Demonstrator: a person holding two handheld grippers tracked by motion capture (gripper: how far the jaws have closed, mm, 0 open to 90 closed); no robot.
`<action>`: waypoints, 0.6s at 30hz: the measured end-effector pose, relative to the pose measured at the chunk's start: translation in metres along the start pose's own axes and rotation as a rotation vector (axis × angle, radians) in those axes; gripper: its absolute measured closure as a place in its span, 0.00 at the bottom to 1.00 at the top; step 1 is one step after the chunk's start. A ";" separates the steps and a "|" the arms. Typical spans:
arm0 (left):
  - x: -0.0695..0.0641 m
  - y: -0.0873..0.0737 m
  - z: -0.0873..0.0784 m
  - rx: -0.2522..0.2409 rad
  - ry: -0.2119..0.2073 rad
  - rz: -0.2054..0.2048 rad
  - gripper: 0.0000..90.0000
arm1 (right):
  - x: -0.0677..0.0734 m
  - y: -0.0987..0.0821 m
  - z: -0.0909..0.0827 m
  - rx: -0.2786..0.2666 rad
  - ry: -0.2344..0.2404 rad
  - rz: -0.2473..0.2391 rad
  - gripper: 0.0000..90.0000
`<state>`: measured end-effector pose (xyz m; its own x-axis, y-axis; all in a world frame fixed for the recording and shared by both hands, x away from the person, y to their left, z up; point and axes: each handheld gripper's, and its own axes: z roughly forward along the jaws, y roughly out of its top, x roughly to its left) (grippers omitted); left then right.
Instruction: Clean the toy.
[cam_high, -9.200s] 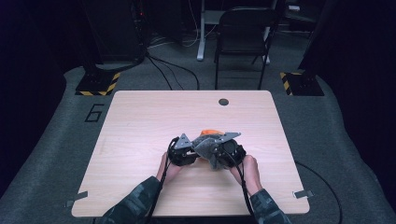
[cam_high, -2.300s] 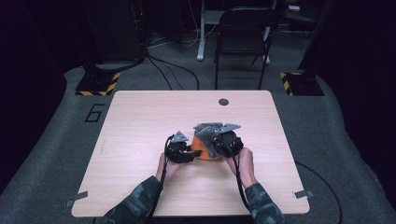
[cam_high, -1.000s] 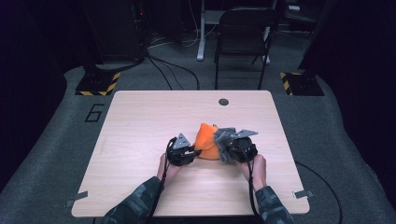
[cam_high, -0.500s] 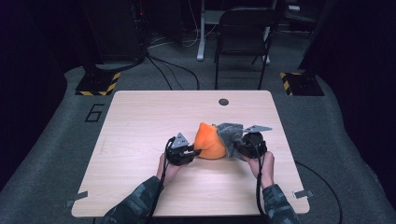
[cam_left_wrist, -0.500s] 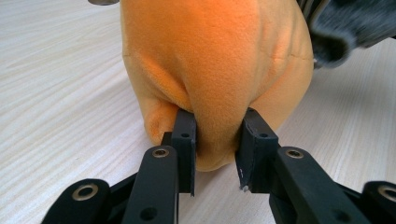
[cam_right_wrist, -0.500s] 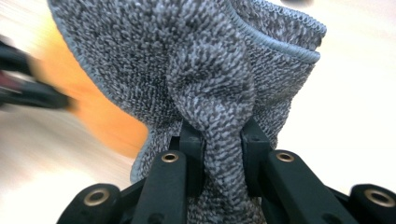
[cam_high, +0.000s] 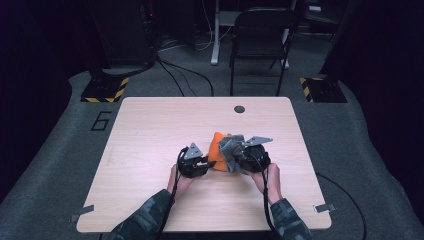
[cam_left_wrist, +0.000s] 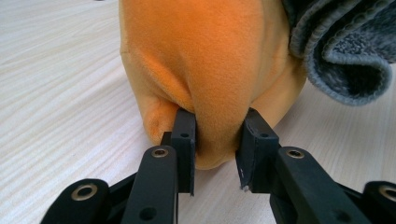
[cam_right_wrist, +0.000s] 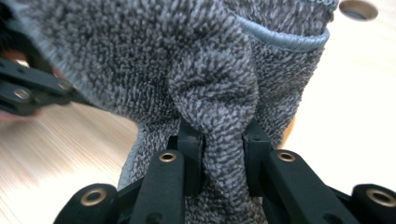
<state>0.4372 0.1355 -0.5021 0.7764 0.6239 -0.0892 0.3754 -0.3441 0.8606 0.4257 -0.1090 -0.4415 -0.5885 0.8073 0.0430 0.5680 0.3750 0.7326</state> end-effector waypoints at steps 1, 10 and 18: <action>0.000 0.000 0.000 -0.003 -0.001 -0.002 0.78 | -0.004 -0.002 0.001 0.006 0.002 0.007 0.83; 0.001 0.001 0.000 0.004 -0.012 -0.006 0.78 | -0.041 -0.023 0.010 0.089 -0.045 0.111 0.82; 0.003 0.001 0.000 0.000 -0.010 -0.013 0.78 | -0.060 -0.036 0.018 0.156 -0.092 0.163 0.82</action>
<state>0.4396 0.1368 -0.5020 0.7764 0.6213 -0.1058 0.3856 -0.3354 0.8596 0.4512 -0.1630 -0.4824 -0.4312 0.8982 0.0850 0.7373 0.2965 0.6071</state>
